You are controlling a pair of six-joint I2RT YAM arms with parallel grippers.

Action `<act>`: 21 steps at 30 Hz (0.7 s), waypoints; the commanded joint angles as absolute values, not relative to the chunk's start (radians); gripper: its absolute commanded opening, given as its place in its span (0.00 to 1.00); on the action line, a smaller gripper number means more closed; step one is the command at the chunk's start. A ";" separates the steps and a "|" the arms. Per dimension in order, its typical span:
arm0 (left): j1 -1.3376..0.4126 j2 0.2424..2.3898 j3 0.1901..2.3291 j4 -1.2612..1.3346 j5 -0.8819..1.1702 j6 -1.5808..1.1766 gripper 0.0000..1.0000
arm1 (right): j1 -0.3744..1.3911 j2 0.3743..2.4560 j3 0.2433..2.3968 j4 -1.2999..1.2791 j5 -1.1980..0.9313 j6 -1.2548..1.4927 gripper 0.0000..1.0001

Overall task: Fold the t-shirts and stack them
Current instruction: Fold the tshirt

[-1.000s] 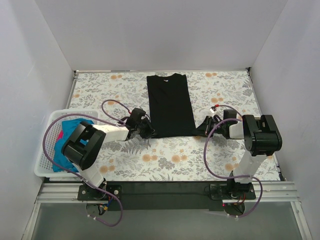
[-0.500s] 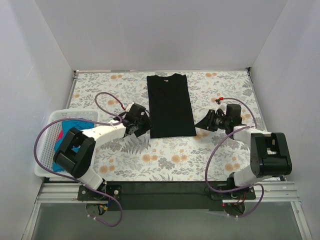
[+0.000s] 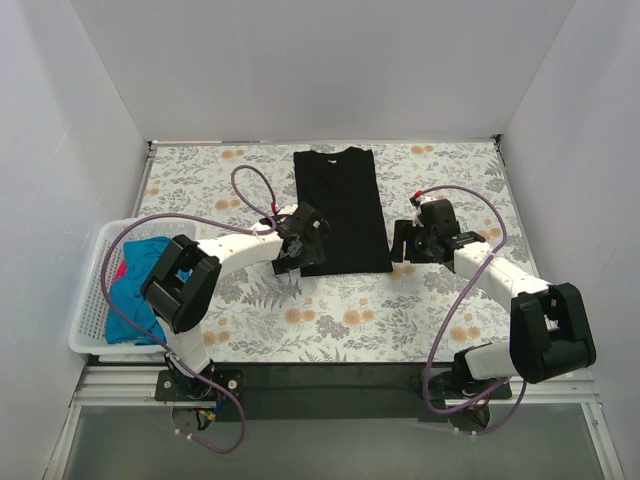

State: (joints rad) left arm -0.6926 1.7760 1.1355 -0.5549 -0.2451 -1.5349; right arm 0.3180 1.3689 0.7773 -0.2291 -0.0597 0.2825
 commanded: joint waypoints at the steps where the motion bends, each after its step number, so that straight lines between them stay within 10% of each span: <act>1: -0.703 1.796 1.199 -0.643 -0.281 -1.491 0.78 | 0.334 1.328 0.769 -0.279 0.032 0.264 0.72; 9: -0.706 1.824 1.218 -0.661 -0.249 -1.485 0.55 | 0.336 1.319 0.735 -0.279 0.025 0.262 0.73; 21: -0.735 1.937 1.232 -0.673 -0.212 -1.493 0.50 | 0.371 1.361 0.749 -0.267 0.008 0.262 0.72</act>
